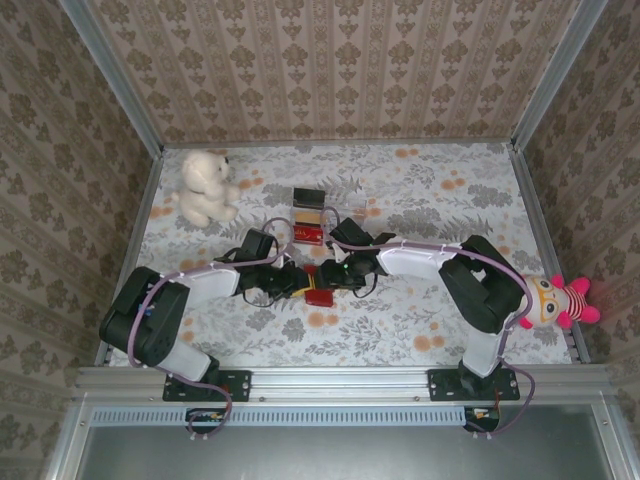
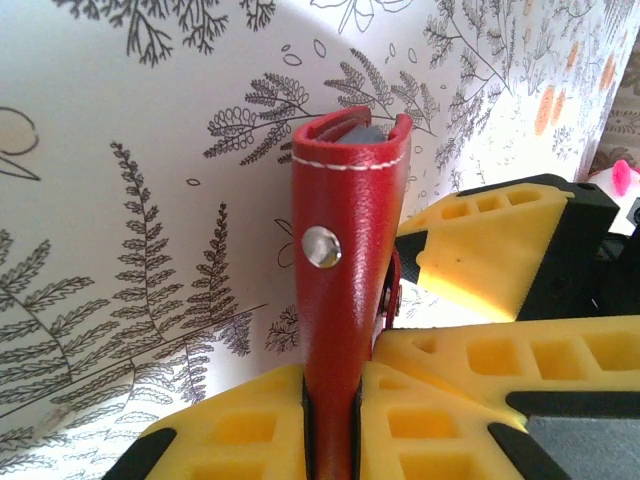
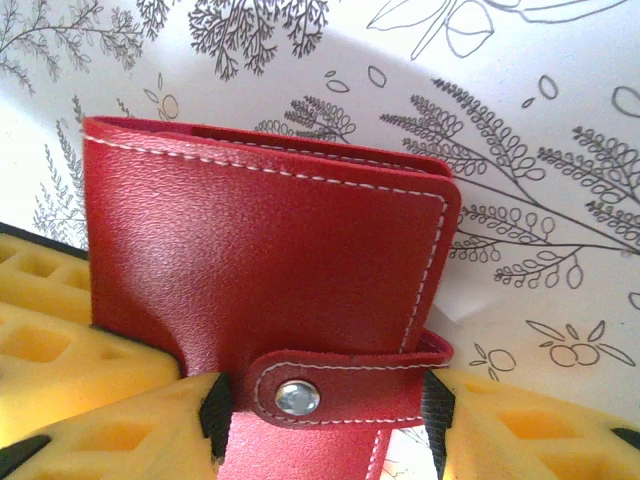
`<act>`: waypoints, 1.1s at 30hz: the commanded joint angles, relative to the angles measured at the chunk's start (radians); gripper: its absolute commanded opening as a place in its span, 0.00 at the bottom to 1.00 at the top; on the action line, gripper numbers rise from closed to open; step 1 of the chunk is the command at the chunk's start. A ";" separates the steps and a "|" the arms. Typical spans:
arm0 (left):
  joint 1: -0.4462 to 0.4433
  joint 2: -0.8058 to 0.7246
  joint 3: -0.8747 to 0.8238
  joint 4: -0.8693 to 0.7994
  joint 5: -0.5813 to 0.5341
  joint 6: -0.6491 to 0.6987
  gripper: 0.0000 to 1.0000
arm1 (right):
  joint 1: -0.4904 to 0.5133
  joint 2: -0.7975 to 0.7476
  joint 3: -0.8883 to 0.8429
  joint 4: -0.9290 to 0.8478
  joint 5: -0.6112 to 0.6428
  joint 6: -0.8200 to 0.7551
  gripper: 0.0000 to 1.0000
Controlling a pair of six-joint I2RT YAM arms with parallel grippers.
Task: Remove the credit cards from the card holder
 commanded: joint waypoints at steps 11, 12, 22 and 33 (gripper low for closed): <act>0.002 -0.034 0.015 -0.022 0.009 0.049 0.07 | 0.007 0.054 0.089 -0.173 0.142 0.004 0.55; 0.002 -0.036 0.016 -0.027 0.006 0.050 0.06 | 0.005 0.055 0.092 -0.186 0.156 0.003 0.55; 0.002 -0.063 0.042 -0.123 -0.046 0.086 0.02 | -0.001 0.021 0.083 -0.321 0.337 0.008 0.43; 0.002 -0.045 0.062 -0.164 -0.082 0.093 0.20 | -0.004 -0.016 0.082 -0.214 0.208 -0.010 0.39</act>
